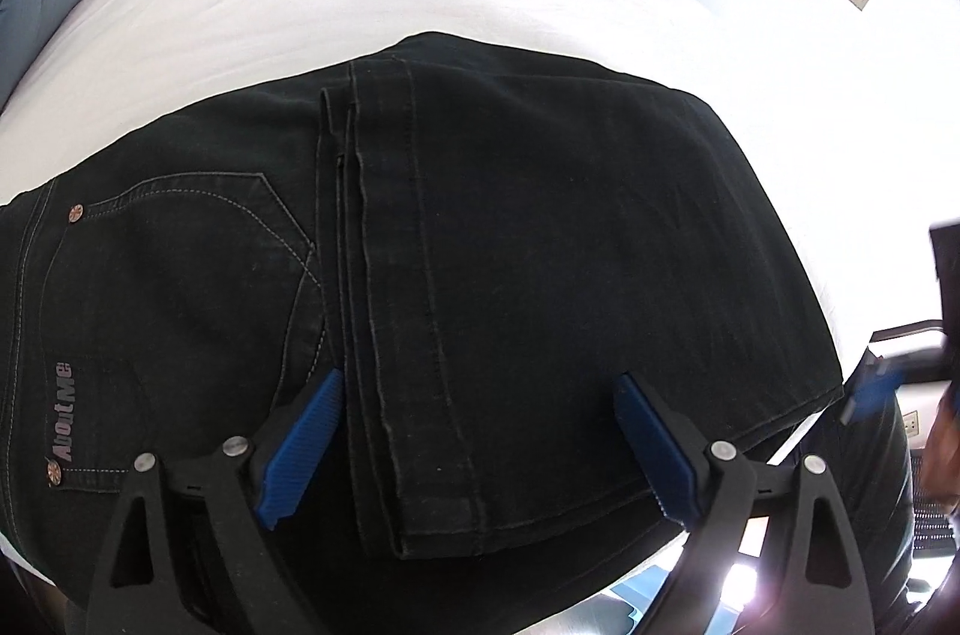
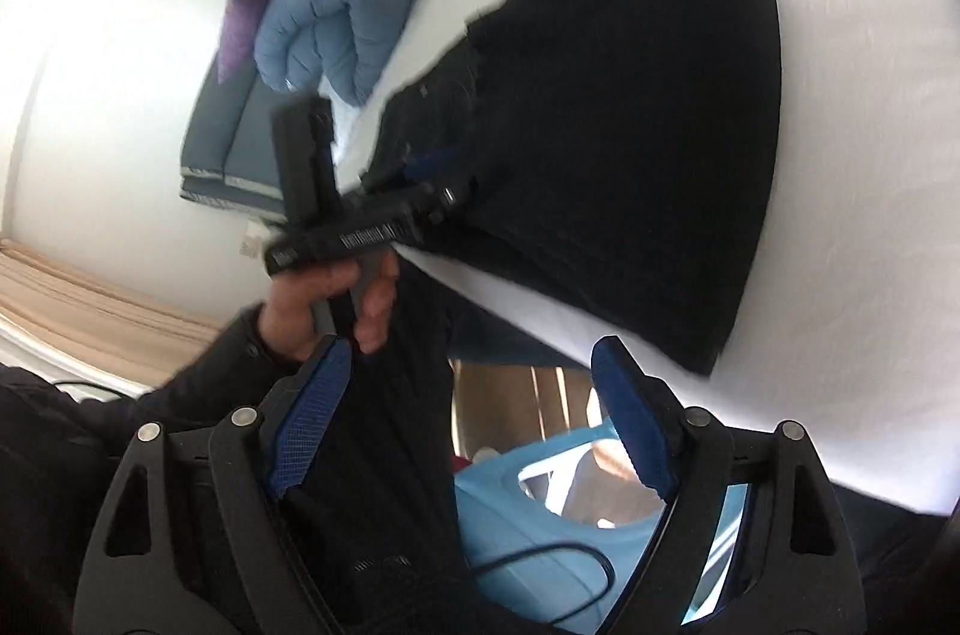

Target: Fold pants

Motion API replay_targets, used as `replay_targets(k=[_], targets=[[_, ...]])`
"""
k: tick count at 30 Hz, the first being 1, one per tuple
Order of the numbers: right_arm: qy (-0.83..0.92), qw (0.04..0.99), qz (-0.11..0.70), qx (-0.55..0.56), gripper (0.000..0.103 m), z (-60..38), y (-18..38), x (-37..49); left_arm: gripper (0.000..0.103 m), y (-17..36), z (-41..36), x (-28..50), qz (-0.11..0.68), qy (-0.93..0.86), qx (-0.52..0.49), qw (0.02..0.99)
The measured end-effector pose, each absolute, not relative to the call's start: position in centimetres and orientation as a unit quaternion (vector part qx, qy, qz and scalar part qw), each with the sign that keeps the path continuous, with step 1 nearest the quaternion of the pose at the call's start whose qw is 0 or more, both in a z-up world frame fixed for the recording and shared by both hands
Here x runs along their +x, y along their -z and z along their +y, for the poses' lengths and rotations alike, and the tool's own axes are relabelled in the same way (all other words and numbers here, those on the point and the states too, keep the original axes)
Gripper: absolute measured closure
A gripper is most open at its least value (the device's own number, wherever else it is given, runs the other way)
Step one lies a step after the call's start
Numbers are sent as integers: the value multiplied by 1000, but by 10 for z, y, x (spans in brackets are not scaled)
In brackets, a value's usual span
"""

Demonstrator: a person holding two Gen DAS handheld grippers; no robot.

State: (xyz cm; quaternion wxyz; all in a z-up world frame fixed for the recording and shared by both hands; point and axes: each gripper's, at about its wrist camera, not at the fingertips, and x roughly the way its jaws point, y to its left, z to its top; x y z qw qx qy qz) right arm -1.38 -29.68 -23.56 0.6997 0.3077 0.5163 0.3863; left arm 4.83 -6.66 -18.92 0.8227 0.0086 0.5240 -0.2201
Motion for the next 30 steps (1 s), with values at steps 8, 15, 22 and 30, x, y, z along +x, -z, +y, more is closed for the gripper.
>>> replay_targets(k=[8,15,22,30], targets=[[-368,704,448,410,20,-319,228,79,11,192,-71,51,525,221,2,822],[-280,735,504,358,22,-299,278,77,8,190,-59,50,520,229,-9,823],[-304,722,477,397,21,-293,247,65,8,166,-14,38,483,208,-105,844],[-286,718,520,363,22,-272,248,71,1,139,148,-21,370,59,-312,873]])
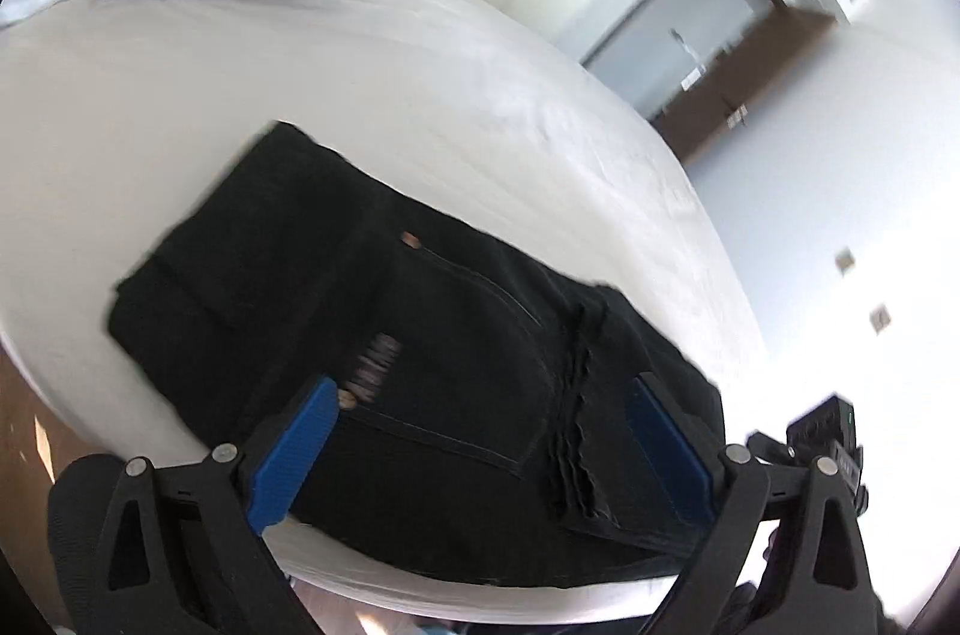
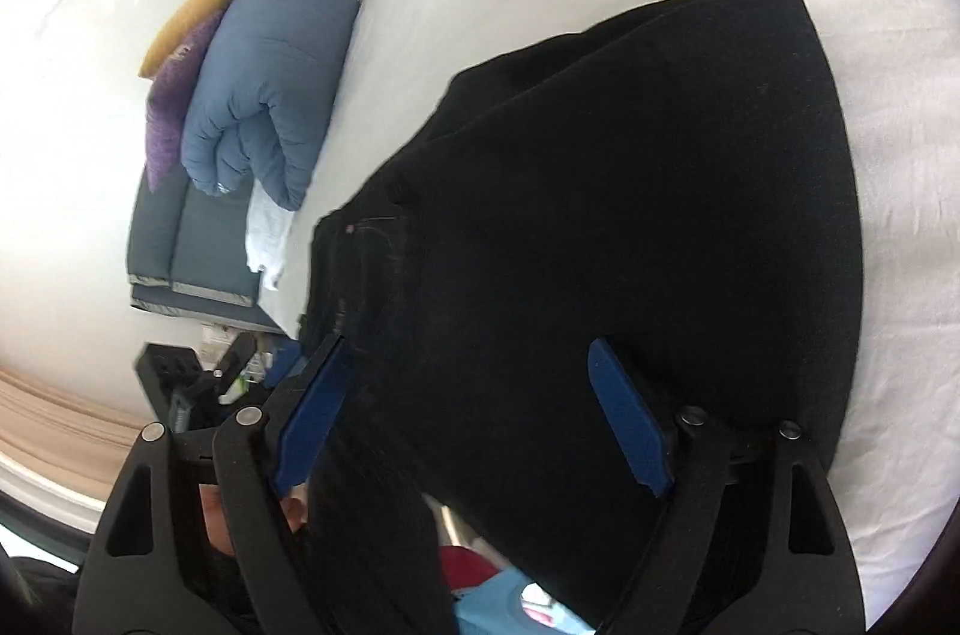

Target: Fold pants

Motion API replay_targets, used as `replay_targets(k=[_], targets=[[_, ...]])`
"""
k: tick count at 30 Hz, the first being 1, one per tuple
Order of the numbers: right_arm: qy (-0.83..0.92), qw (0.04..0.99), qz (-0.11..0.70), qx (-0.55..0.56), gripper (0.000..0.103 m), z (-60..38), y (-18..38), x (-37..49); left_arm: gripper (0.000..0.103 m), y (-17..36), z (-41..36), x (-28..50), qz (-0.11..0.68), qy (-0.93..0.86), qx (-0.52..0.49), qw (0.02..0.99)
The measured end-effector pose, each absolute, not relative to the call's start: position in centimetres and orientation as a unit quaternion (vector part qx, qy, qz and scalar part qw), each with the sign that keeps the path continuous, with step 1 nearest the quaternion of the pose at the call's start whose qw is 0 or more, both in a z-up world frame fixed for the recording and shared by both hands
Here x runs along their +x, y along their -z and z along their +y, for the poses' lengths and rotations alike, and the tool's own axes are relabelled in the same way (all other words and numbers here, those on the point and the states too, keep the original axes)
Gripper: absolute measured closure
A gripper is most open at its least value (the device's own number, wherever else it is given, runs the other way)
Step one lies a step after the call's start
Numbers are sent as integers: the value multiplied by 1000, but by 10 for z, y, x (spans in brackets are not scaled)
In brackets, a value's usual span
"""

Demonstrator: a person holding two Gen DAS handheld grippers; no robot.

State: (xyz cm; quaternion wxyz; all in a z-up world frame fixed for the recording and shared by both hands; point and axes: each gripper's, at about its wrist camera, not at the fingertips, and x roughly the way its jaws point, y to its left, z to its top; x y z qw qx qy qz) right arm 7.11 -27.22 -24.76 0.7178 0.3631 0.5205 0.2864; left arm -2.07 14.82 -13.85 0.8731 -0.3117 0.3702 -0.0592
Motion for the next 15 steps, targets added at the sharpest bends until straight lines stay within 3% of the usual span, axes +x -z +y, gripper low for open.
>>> replay_targets(k=[4,9,15], targets=[[-348,698,446,439,22,-272,229,65,0,152,225,-43,339,4,-415,845],[-353,670,452,472,22,-259,235,69,0,185,276,-47,319,-9,-519,793],[-334,653,464,496,22,-256,241,71,0,217,279,-24,355,-7,-539,764]])
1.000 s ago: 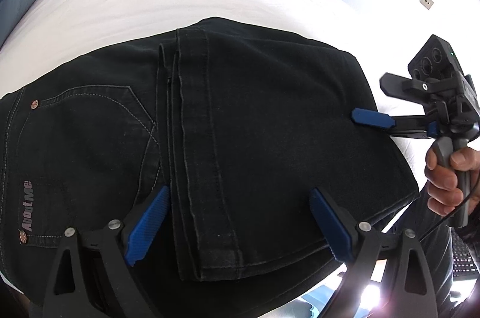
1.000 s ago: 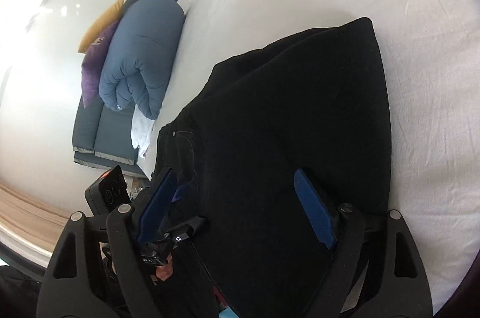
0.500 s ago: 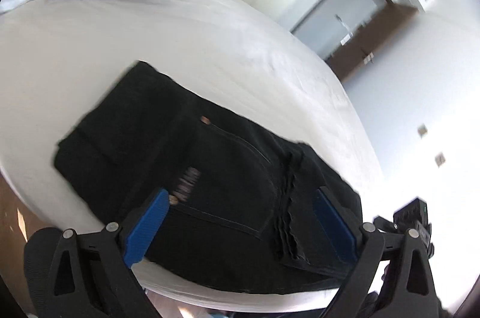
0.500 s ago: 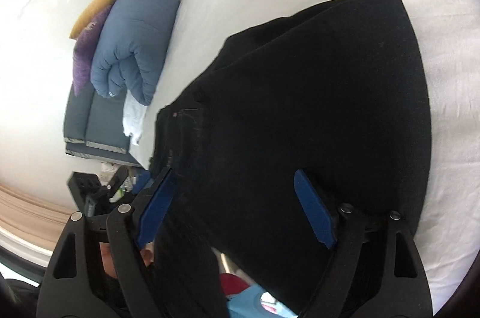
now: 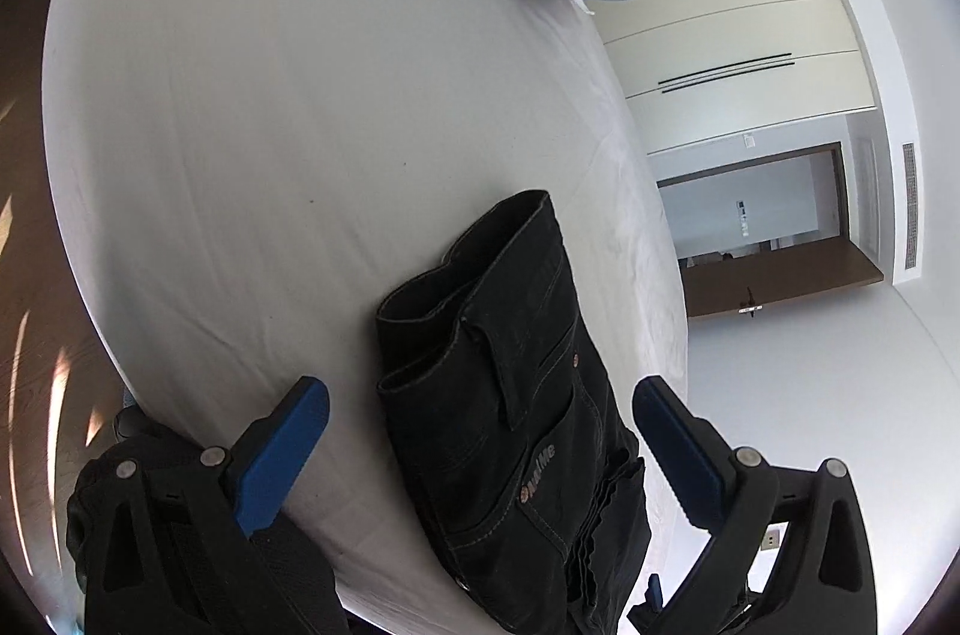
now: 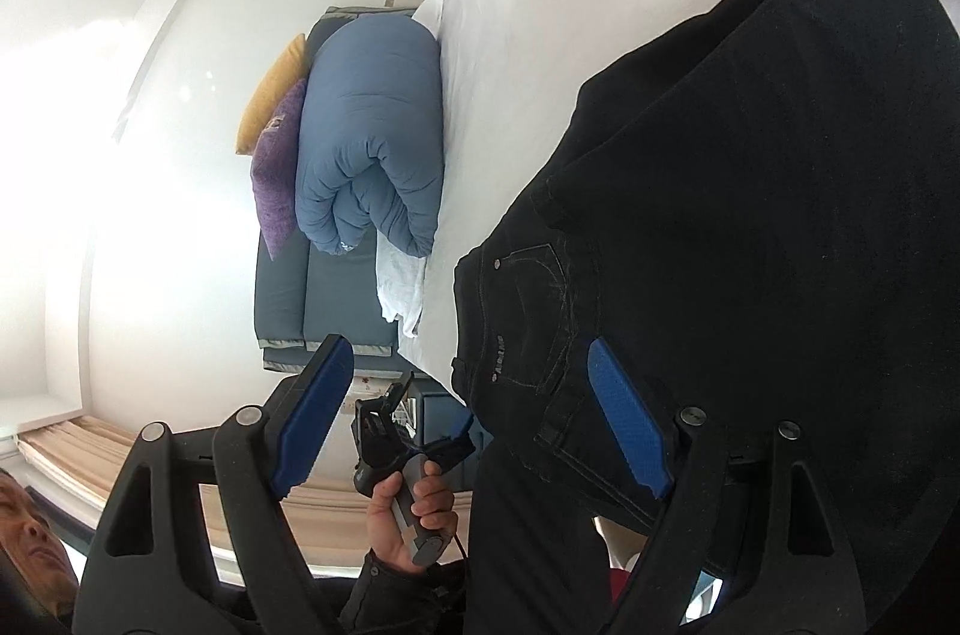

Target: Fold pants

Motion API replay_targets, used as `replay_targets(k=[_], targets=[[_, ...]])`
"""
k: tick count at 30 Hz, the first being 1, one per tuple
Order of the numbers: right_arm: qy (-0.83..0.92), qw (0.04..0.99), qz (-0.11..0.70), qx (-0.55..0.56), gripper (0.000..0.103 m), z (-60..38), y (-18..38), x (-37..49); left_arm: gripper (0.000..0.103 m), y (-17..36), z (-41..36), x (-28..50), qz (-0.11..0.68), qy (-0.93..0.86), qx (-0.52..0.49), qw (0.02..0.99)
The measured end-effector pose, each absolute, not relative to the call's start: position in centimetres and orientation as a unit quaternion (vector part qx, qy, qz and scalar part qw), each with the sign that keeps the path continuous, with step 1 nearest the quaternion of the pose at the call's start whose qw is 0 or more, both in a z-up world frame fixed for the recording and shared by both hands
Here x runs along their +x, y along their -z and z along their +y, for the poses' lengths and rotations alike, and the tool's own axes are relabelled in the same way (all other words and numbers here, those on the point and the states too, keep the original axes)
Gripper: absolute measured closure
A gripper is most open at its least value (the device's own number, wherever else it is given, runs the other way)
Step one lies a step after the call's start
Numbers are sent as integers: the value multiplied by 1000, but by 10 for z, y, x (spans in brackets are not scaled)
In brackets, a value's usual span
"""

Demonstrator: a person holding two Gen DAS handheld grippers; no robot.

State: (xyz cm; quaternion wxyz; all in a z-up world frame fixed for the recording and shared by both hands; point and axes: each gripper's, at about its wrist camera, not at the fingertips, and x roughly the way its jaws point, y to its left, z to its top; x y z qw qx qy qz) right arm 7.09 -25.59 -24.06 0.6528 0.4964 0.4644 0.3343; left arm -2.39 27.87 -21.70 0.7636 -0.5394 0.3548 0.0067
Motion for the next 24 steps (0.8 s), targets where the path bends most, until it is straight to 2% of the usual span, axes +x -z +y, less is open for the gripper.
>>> replay_targets(k=[7,9,10,11,13,14,15,16,18,21,24], targets=[[-346,634,486,492,22,-232,248,93,1,221,277,-1,363,-12,-539,760],[-310,638,539,454,22,-218,268,102,1,222,277,3,364,-11,-539,759],[-280,641,577,421,26,-212,284,103,1,222,279,3,361,-9,-543,758],[-278,653,573,410,26,-209,287,103,5,223,280,2,358,-8,-549,755],[-280,662,562,409,25,-208,281,101,21,224,283,3,355,-6,-557,751],[-279,663,562,409,25,-208,280,100,37,227,285,7,355,-3,-561,748],[-280,662,561,410,25,-208,280,100,44,230,285,8,360,-3,-565,743],[-283,661,560,412,25,-209,280,101,46,232,286,9,361,-4,-567,741],[-284,656,557,422,25,-210,282,101,64,233,288,5,361,-9,-567,741],[-278,655,559,426,25,-211,280,102,80,234,289,0,356,-14,-572,739],[-276,658,561,419,25,-209,280,103,88,225,286,-3,351,-13,-564,747]])
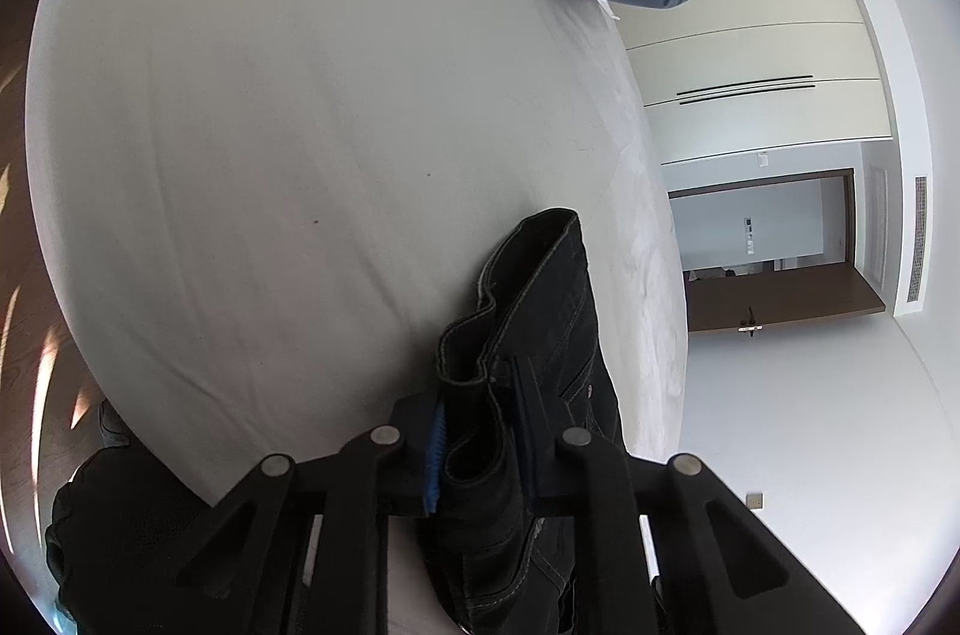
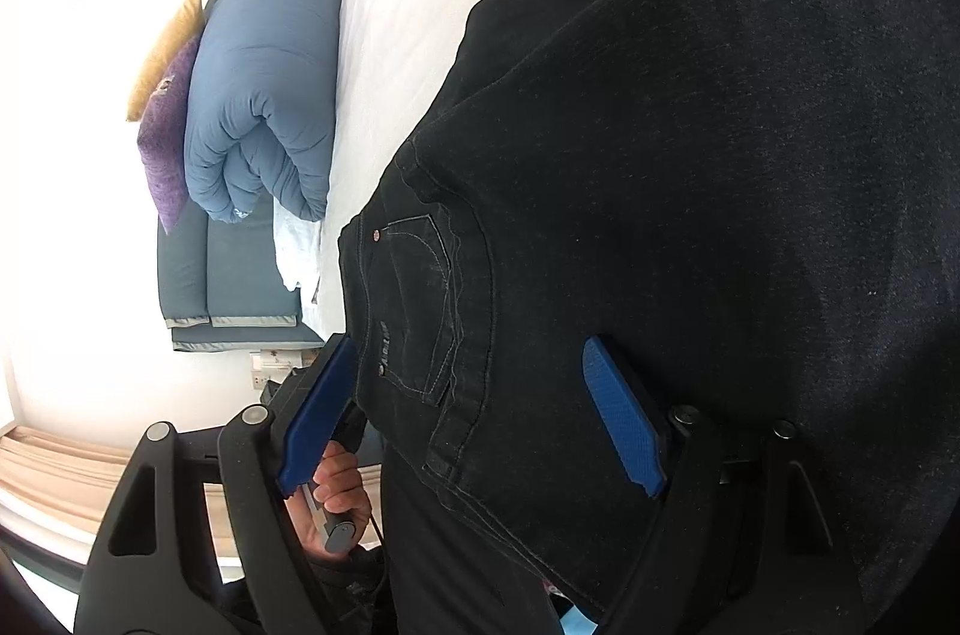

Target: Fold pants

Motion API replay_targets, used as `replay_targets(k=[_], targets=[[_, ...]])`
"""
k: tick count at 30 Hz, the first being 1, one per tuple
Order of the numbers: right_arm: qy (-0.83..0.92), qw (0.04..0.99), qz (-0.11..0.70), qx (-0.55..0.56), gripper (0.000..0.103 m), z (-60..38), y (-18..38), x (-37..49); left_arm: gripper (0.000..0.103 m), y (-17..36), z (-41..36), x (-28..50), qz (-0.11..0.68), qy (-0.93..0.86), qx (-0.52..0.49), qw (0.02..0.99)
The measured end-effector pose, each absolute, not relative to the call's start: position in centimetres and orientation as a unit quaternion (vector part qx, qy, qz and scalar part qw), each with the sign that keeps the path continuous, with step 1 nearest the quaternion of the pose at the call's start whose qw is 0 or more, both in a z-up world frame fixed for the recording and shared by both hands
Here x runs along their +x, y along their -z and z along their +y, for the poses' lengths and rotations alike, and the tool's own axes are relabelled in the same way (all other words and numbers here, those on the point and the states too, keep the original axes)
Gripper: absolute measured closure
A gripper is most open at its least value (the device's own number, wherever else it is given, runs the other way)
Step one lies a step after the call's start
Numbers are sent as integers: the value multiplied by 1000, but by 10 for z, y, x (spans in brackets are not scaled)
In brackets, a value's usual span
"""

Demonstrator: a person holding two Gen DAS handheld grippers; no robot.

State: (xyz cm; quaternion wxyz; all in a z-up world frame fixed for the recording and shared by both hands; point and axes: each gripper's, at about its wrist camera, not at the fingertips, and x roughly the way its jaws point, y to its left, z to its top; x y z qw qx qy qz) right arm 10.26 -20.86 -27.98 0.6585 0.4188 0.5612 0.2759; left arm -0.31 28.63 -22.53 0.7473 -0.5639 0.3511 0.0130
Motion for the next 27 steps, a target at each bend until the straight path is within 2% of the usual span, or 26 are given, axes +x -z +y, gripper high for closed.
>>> replay_targets(k=[4,8,12,14,18,20,27], targets=[[-277,664,551,423,25,-211,281,101,91,195,273,3,341,-3,-532,775],[-274,666,554,418,25,-211,275,100,91,141,232,14,336,28,-452,825],[-290,678,525,425,25,-225,244,98,91,75,140,21,331,102,-308,886],[-297,683,518,421,25,-235,228,100,91,60,85,23,336,154,-249,895],[-321,670,511,433,25,-254,215,104,95,77,-20,15,373,227,-146,888],[-312,671,520,427,25,-261,215,104,96,92,-49,6,384,238,-110,886],[-274,670,547,421,25,-266,235,100,96,104,-80,-6,393,242,-27,887]])
